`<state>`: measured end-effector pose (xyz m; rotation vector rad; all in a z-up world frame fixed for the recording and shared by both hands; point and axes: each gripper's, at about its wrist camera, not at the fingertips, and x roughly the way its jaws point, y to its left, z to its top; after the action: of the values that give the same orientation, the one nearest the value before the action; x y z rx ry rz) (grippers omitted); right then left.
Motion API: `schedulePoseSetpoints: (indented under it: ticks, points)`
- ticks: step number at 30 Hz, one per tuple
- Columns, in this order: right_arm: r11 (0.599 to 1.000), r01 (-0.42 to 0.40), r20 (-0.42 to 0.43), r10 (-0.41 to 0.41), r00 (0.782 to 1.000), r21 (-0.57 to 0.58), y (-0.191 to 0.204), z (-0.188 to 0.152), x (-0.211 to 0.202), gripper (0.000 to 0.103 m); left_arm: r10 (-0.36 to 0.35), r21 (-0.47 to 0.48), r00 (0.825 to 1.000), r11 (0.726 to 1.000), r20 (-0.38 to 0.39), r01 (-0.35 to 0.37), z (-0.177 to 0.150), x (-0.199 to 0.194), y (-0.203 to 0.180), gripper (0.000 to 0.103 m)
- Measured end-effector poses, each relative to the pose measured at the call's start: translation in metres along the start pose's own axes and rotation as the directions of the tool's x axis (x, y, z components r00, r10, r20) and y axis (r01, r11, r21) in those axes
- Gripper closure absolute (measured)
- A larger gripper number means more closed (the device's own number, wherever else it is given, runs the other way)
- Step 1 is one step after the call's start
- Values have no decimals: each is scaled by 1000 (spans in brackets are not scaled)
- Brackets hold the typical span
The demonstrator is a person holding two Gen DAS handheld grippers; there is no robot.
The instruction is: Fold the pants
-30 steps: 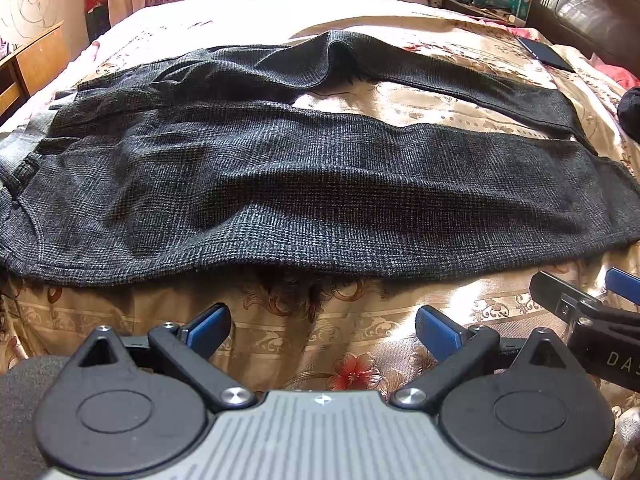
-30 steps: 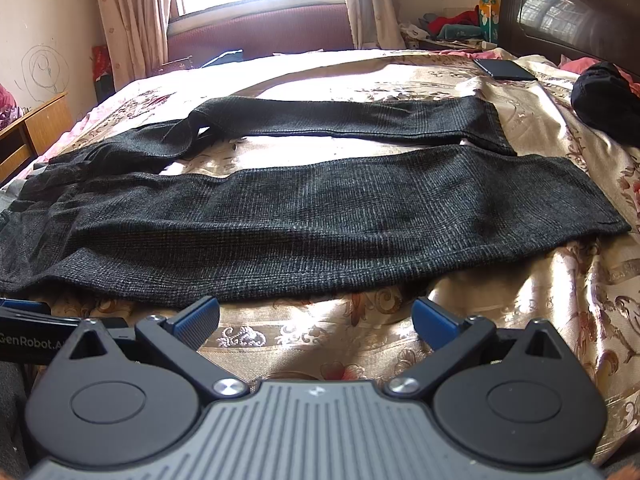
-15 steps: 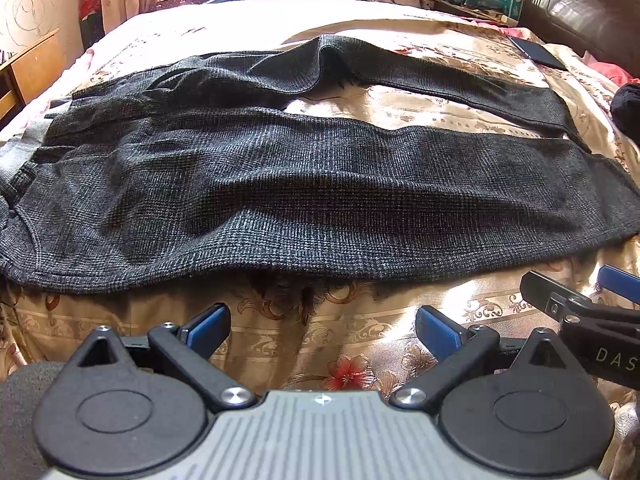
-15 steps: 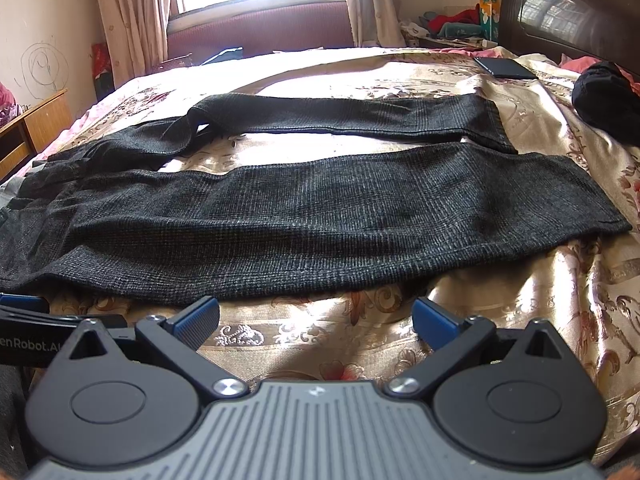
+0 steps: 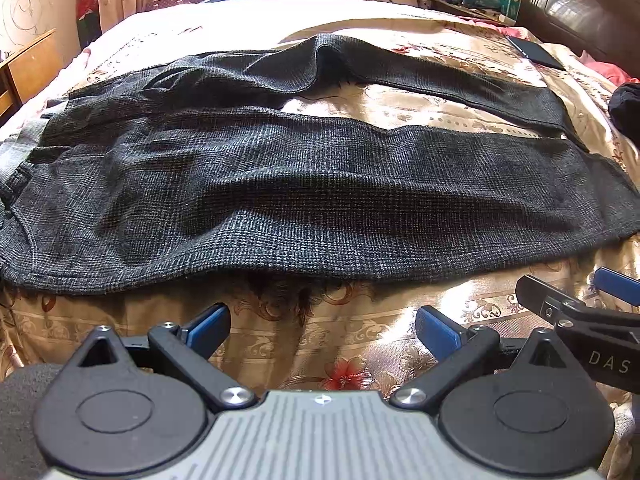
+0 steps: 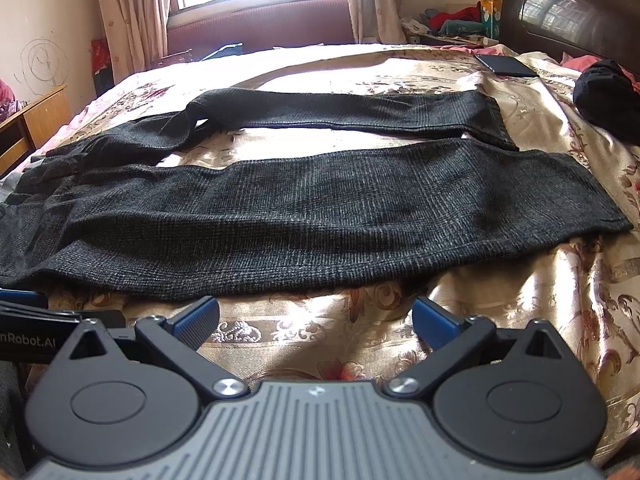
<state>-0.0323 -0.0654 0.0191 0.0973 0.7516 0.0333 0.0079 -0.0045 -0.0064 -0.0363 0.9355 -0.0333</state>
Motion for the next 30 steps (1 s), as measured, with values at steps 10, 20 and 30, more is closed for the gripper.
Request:
schedulePoseSetpoints:
  ticks: [10, 20, 30]
  points:
    - [1000, 3, -8, -3, 1000, -8, 1, 0, 2, 1, -5, -7, 1000, 1000, -4, 5, 1, 2, 4, 0]
    - [1000, 3, -11, -3, 1000, -14, 2, -1, 2, 1, -3, 0, 999, 1000, -50, 3, -1, 10, 3, 0]
    - [1000, -14, -10, 14, 1000, -10, 0, 0, 3, 1, 3, -22, 995, 1000, -104, -5, -7, 21, 5, 0]
